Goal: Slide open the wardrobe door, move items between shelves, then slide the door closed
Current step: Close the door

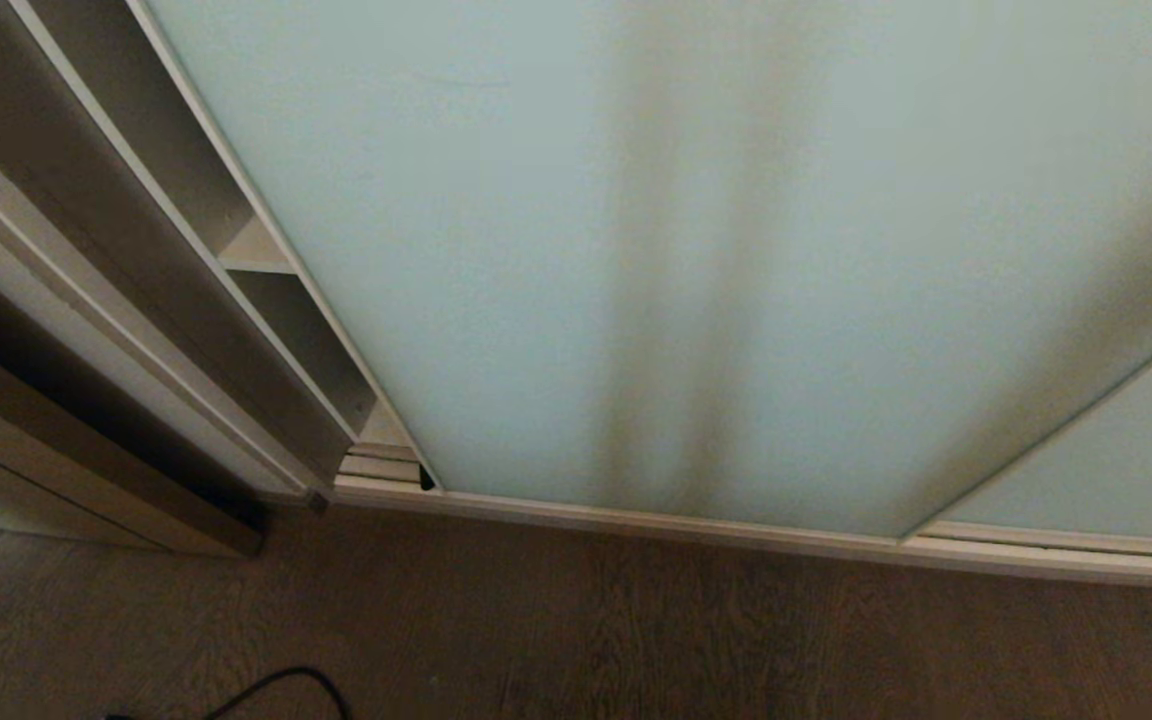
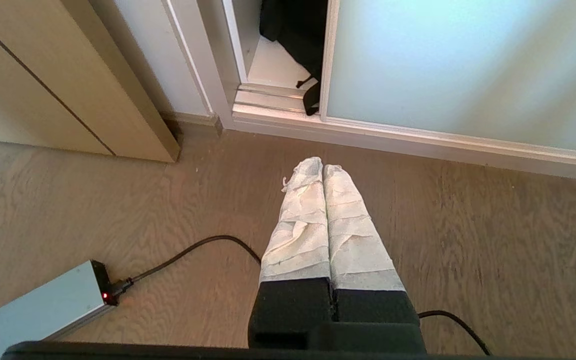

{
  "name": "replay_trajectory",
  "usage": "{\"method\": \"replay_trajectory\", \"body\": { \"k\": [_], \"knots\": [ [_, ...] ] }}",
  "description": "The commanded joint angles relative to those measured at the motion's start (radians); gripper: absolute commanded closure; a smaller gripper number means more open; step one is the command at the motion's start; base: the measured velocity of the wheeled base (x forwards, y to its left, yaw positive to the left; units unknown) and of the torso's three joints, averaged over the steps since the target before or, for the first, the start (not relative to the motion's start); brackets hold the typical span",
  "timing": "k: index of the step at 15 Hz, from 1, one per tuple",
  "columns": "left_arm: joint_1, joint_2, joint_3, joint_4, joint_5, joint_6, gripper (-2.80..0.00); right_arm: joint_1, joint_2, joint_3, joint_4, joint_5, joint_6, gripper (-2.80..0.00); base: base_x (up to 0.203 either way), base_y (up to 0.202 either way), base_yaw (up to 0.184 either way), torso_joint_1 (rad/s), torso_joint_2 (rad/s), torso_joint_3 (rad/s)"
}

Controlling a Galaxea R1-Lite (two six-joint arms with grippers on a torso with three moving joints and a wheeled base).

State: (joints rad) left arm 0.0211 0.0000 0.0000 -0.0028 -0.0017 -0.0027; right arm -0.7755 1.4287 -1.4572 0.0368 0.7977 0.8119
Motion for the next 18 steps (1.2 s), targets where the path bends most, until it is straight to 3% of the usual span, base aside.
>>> {"method": "replay_trajectory", "body": {
  "k": [1,12,18],
  "knots": [
    [0.0,0.002,0.0,0.0,0.0,0.0,0.0,0.002,-0.04,0.029,0.002,0.01,0.006,0.0,0.0,0.0,0.0,0.0,0.0,0.0],
    [0.0,0.002,0.0,0.0,0.0,0.0,0.0,0.076,-0.2,0.184,0.0,0.012,0.001,0.0,0.0,0.0,0.0,0.0,0.0,0.0],
    [0.0,0.002,0.0,0.0,0.0,0.0,0.0,-0.025,-0.119,0.096,-0.035,0.006,0.003,0.0,0.0,0.0,0.0,0.0,0.0,0.0]
  ]
}}
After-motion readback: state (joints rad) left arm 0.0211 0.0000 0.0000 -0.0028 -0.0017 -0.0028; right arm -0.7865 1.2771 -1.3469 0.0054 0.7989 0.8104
